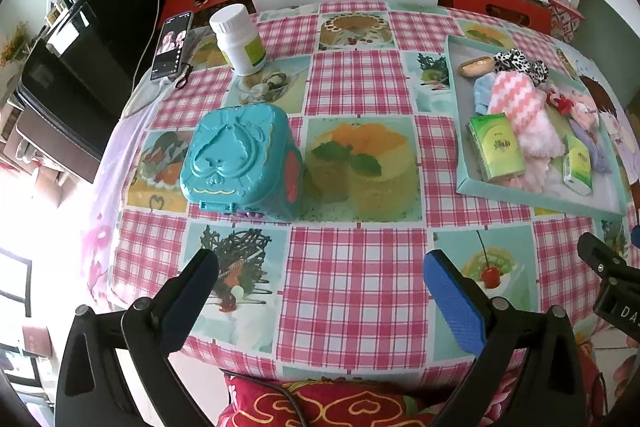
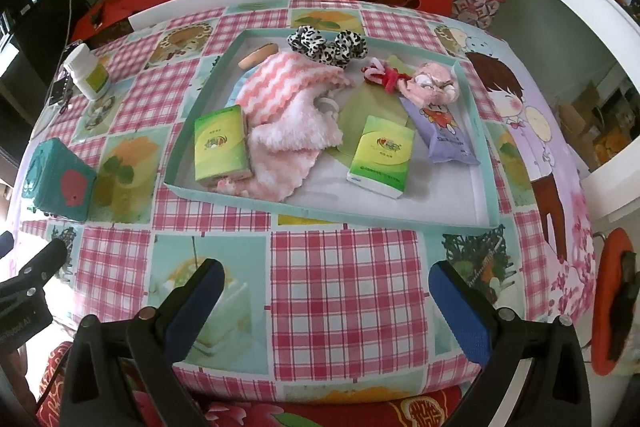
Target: Organize soft objects
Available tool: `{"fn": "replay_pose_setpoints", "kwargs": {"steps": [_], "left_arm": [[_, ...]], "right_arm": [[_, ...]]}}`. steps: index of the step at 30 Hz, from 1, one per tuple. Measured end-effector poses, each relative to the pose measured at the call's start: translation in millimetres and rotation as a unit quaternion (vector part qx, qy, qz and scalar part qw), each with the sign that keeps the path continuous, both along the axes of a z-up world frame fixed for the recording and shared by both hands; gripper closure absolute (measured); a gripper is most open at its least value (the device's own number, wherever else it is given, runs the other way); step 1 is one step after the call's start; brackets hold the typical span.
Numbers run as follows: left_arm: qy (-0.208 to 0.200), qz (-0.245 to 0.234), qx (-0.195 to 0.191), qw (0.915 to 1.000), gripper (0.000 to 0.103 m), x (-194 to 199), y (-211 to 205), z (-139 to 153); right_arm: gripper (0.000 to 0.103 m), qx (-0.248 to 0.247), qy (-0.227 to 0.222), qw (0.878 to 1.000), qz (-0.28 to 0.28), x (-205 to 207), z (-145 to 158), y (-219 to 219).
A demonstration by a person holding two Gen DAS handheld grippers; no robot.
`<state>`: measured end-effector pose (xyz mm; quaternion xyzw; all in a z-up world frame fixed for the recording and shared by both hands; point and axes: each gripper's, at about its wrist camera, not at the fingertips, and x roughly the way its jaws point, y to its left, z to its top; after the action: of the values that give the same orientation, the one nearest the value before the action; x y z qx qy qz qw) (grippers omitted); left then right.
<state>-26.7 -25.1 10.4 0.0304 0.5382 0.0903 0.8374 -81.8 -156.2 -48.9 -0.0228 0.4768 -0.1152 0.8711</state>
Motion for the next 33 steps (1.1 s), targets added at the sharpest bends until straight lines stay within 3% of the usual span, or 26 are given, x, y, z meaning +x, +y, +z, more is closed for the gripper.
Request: {"fn": "replay_pose_setpoints", "kwargs": {"steps": [33], "left_arm": [[-0.001,-0.002,0.006,1.0000,0.001,-0.2,-5.0,2.2]], "right_arm": [[0.000,-0.002,-0.004,1.000,0.003,0.0,2.4,0.0]]}}
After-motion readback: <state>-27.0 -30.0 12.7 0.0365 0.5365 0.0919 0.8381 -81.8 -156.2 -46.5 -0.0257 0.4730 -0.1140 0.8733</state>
